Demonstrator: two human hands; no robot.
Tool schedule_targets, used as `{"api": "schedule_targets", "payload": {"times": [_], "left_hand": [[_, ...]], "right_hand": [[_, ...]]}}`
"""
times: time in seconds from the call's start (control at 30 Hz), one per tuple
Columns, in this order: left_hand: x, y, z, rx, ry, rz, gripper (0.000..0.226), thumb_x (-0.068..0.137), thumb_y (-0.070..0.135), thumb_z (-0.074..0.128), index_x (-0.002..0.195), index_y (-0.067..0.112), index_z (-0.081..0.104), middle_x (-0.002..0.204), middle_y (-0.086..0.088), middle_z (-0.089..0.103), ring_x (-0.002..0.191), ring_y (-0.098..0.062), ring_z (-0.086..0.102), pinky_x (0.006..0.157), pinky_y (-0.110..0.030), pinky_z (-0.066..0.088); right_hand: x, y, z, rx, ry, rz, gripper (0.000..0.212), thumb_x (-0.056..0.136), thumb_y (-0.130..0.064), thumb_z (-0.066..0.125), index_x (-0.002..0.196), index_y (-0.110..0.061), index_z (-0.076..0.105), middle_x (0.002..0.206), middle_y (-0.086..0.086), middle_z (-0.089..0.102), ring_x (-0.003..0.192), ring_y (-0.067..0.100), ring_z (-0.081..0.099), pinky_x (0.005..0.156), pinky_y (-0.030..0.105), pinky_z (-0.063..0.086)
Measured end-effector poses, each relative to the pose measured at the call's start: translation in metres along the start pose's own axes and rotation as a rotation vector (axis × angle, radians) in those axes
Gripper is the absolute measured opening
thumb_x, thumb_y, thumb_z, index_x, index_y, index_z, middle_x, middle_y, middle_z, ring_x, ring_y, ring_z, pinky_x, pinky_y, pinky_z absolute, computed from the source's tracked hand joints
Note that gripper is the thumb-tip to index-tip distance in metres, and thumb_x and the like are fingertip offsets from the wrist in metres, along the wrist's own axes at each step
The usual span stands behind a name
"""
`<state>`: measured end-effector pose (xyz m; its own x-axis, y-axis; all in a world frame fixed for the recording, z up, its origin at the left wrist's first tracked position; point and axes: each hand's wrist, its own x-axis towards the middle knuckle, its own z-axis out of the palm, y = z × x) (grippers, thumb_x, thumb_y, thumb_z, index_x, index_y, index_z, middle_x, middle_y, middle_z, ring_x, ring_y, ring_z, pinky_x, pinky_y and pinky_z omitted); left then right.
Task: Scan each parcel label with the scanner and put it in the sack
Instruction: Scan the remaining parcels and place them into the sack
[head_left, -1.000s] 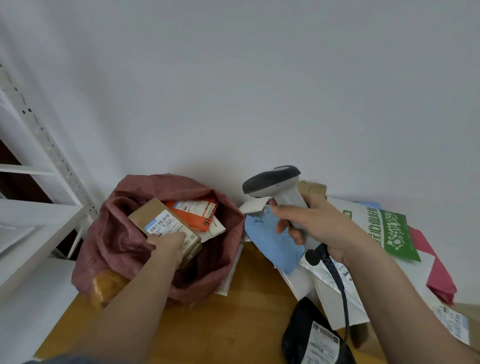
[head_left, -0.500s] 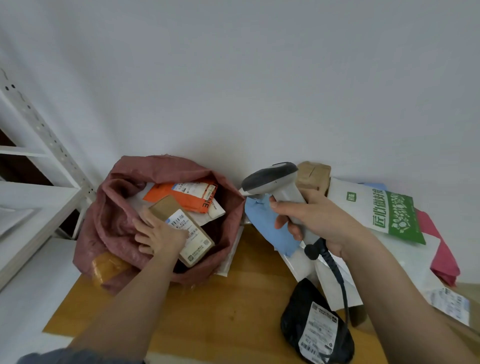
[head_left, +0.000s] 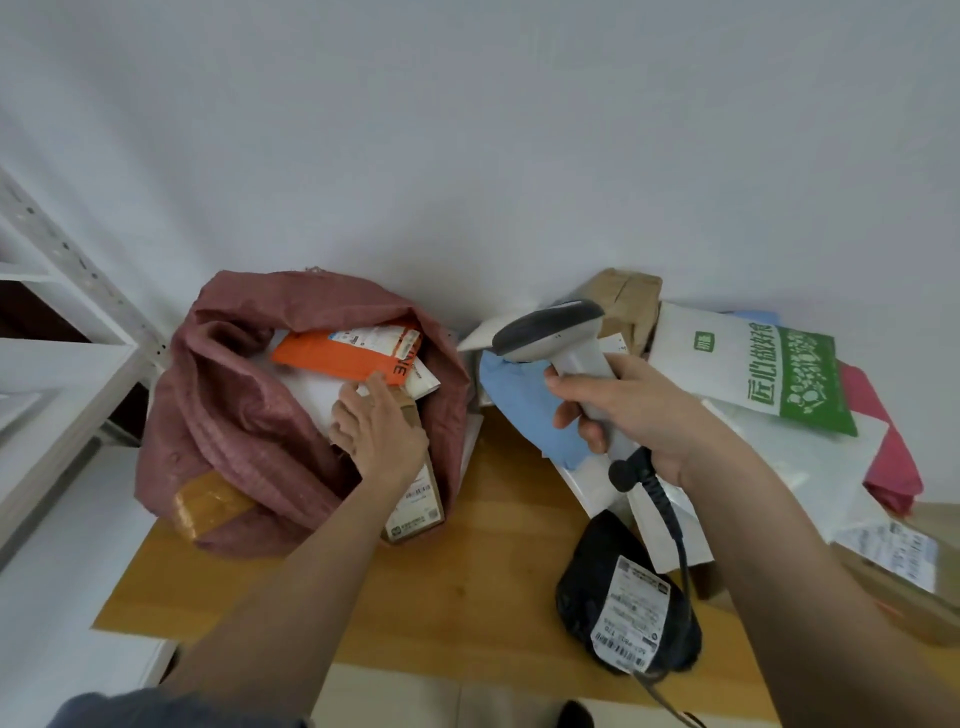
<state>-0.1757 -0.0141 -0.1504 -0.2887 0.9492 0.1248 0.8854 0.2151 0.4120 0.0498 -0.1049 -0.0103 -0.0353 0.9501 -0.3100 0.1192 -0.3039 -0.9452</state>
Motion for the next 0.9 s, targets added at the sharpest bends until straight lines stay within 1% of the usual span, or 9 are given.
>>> {"api": "schedule_targets", "payload": {"times": [0.17,0.23,0.3,0.37,0.43,0.53,0.63,0.73,0.9], "left_hand": [[-0.011,0.006,0.015,0.068,-0.057,0.036,0.068,0.075,0.011,0.068,0.131,0.015,0.03,0.14,-0.016,0.019,0.132,-0.039,0.015,0.11,-0.052,0.016],[-0.018,0.014,0.022,0.07,-0.051,0.096,0.059,0.078,0.012,0.064,0.129,0.014,0.035,0.138,-0.018,0.024,0.127,-0.037,0.02,0.106,-0.05,0.021],[-0.026,0.024,0.031,0.012,-0.062,0.201,0.047,0.08,0.012,0.063,0.122,0.012,0.044,0.129,-0.016,0.032,0.118,-0.033,0.029,0.099,-0.044,0.029],[-0.037,0.035,0.045,-0.089,-0.162,0.326,0.034,0.081,0.011,0.064,0.113,0.012,0.052,0.118,-0.011,0.04,0.111,-0.027,0.036,0.092,-0.036,0.034],[-0.051,0.043,0.06,-0.205,-0.36,0.389,0.022,0.084,0.009,0.063,0.104,0.014,0.056,0.112,-0.006,0.049,0.104,-0.02,0.047,0.085,-0.026,0.038],[-0.077,0.049,0.087,-0.25,-0.726,0.297,0.016,0.087,0.015,0.065,0.102,0.016,0.058,0.11,-0.005,0.061,0.095,-0.013,0.055,0.079,-0.022,0.043],[-0.106,0.045,0.117,-0.175,-1.006,0.178,0.031,0.088,0.029,0.067,0.112,0.011,0.062,0.112,-0.004,0.062,0.102,-0.017,0.058,0.087,-0.03,0.051],[-0.13,0.04,0.136,-0.214,-1.122,0.042,0.042,0.088,0.034,0.069,0.12,0.007,0.059,0.115,-0.002,0.06,0.101,-0.016,0.055,0.081,-0.026,0.046],[-0.143,0.034,0.152,-0.157,-1.142,-0.019,0.046,0.087,0.023,0.072,0.127,0.006,0.057,0.124,-0.006,0.058,0.111,-0.019,0.056,0.088,-0.025,0.044]], "right_hand": [[-0.002,0.015,-0.013,0.018,0.021,0.032,0.021,0.093,-0.029,0.064,0.105,-0.012,0.061,0.07,0.002,0.069,0.045,0.008,0.045,0.048,0.021,0.043],[-0.002,0.023,-0.02,0.034,0.041,0.044,0.021,0.093,-0.029,0.064,0.105,-0.013,0.061,0.069,0.002,0.069,0.044,0.007,0.045,0.046,0.02,0.042],[0.0,0.032,-0.026,0.052,0.057,0.068,0.02,0.092,-0.03,0.064,0.104,-0.014,0.061,0.068,0.001,0.069,0.043,0.007,0.045,0.046,0.019,0.042],[0.002,0.045,-0.031,0.062,0.069,0.106,0.019,0.092,-0.029,0.064,0.103,-0.014,0.06,0.067,0.002,0.07,0.043,0.006,0.045,0.045,0.019,0.041],[0.005,0.062,-0.035,0.041,0.102,0.16,0.021,0.091,-0.027,0.063,0.104,-0.011,0.06,0.067,0.002,0.071,0.042,0.006,0.045,0.045,0.019,0.042],[0.006,0.089,-0.04,0.013,0.16,0.267,0.022,0.09,-0.027,0.064,0.102,-0.009,0.062,0.069,0.001,0.073,0.042,0.006,0.047,0.046,0.019,0.044],[0.004,0.111,-0.046,0.016,0.183,0.338,0.019,0.088,-0.029,0.064,0.097,-0.011,0.062,0.071,0.0,0.074,0.042,0.007,0.048,0.046,0.02,0.043],[0.001,0.124,-0.052,0.039,0.212,0.356,0.018,0.089,-0.027,0.064,0.095,-0.01,0.062,0.065,-0.001,0.072,0.041,0.006,0.048,0.041,0.019,0.041],[-0.002,0.128,-0.056,0.119,0.256,0.365,0.016,0.089,-0.022,0.064,0.097,-0.008,0.062,0.062,0.001,0.07,0.041,0.008,0.048,0.042,0.019,0.043]]}}
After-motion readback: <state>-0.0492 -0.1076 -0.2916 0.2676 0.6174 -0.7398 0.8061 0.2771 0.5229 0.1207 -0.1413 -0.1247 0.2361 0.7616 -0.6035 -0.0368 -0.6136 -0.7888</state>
